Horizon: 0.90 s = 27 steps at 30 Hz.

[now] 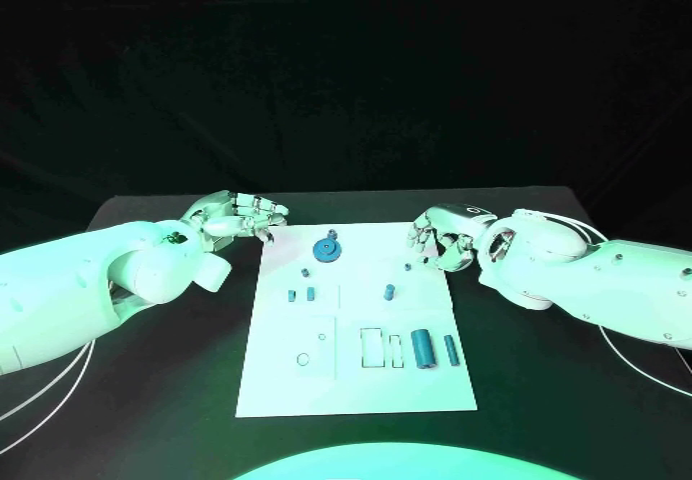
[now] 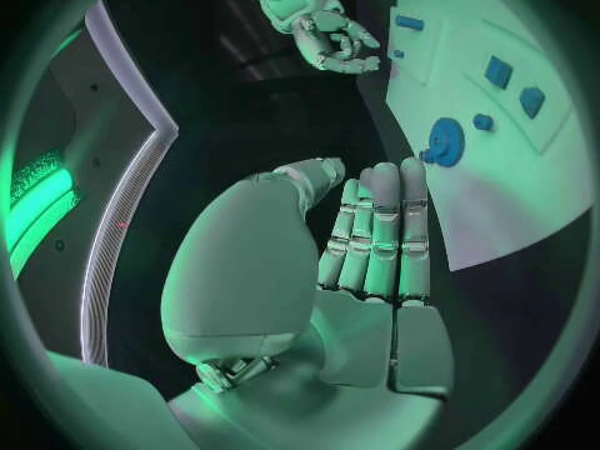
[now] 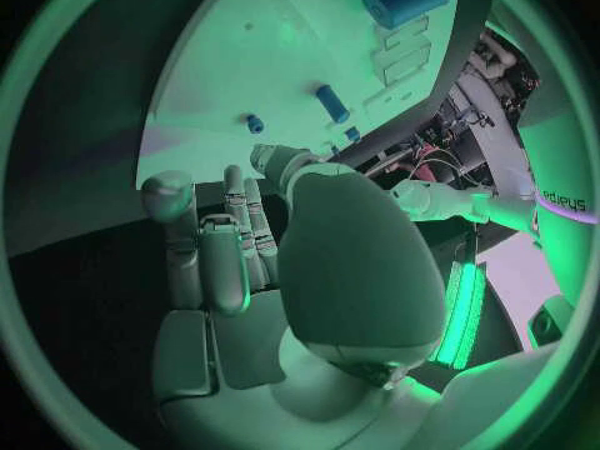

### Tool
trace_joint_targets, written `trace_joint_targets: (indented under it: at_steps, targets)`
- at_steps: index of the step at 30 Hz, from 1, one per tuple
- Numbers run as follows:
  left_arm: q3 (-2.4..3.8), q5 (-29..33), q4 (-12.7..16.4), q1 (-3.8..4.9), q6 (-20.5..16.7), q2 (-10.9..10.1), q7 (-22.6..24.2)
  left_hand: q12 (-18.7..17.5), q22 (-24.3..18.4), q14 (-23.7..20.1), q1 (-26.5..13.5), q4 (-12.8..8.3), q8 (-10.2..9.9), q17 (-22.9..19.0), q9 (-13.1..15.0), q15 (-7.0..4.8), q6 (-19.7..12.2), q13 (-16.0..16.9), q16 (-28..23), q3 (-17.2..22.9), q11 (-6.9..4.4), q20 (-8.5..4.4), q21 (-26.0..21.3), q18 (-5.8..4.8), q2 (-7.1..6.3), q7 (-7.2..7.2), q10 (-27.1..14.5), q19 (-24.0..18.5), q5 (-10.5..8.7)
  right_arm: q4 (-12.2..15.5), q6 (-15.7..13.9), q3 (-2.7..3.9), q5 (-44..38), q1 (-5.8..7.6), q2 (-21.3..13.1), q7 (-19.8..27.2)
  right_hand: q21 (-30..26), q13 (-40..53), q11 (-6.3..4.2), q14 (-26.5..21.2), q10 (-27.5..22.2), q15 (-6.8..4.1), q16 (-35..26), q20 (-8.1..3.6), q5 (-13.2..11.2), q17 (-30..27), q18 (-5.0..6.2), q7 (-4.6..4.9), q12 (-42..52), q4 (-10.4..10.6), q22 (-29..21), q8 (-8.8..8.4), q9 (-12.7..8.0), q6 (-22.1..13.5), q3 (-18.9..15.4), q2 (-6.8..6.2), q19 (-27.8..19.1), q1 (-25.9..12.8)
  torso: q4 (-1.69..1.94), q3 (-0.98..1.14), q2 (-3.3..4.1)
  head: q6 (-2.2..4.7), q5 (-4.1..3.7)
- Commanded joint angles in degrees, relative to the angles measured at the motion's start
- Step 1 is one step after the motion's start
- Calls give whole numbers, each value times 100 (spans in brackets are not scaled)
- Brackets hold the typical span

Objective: Assemble the parts on the task board

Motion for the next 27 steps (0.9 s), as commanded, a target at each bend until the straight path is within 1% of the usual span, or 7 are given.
trace_joint_targets:
  at_steps: [1,7,8,13,18,19,27]
  targets:
    - [6,748,84,10,282,-22,403,35,-7,-57,-32,0,37,-8,5,0,-49,6,-37,-24,5,7,-20,83,17,-3,-29,-9,19,-16,301,-4,-633,-40,74,-228,51,-46,23,117,-11,50,32,0,-34,10,-24,22,-42,-6,31,-22,-13,-9,-53,4,69,-86,11,-8,-6,-21,-27]
    - [7,823,143,11,325,-52,447,46,-18,-60,-24,-7,47,-17,4,1,-57,5,-52,-23,7,8,-34,83,29,0,-35,-4,24,-60,285,-7,-805,-99,201,-386,81,-96,33,130,-23,54,46,14,-34,31,-32,42,-76,-12,55,-48,-30,-22,-115,3,100,-136,16,-7,-8,-30,-41]
    - [7,830,154,11,333,-59,452,54,-26,-63,-21,-11,55,-25,4,3,-63,4,-64,-24,9,9,-46,83,35,2,-40,-1,26,-73,289,-7,-829,-108,226,-414,94,-99,34,133,-20,54,51,15,-33,41,-34,43,-77,-13,64,-51,-32,-23,-119,4,108,-139,19,-11,-7,-29,-54]
    - [7,835,187,12,350,-76,465,59,-33,-66,-19,-15,60,-31,3,4,-69,3,-75,-26,10,10,-55,82,38,4,-46,0,27,-103,349,-9,-869,-136,292,-461,127,-113,32,144,16,54,63,18,-27,60,-39,48,-70,-18,86,-59,-38,-21,-126,18,134,-143,15,-15,-6,-45,-57]
    - [7,826,209,13,364,-85,465,66,-41,-71,-15,-22,67,-40,2,5,-77,1,-89,-27,12,10,-66,82,42,7,-54,2,29,-148,413,-11,-941,-171,339,-497,140,-121,29,149,38,54,67,17,-23,66,-40,45,-66,-25,95,-61,-41,-15,-123,24,145,-138,6,-6,-10,-57,-55]
    - [7,822,214,13,368,-86,464,68,-44,-73,-15,-24,69,-42,1,6,-80,1,-94,-28,13,10,-71,82,43,8,-57,2,29,-161,426,-12,-953,-180,349,-503,140,-121,29,149,38,54,67,17,-23,66,-40,45,-66,-25,95,-61,-41,-15,-123,24,145,-138,6,-9,-10,-58,-55]
    - [7,800,245,15,395,-85,462,79,-59,-83,-10,-36,80,-59,-3,10,-100,-4,-122,-33,20,12,-93,81,44,16,-76,3,29,-260,463,-16,-1005,-246,453,-521,143,-133,28,157,50,52,78,18,-20,84,-41,44,-69,-28,99,-58,-42,3,-116,35,153,-135,9,1,-9,-63,-49]
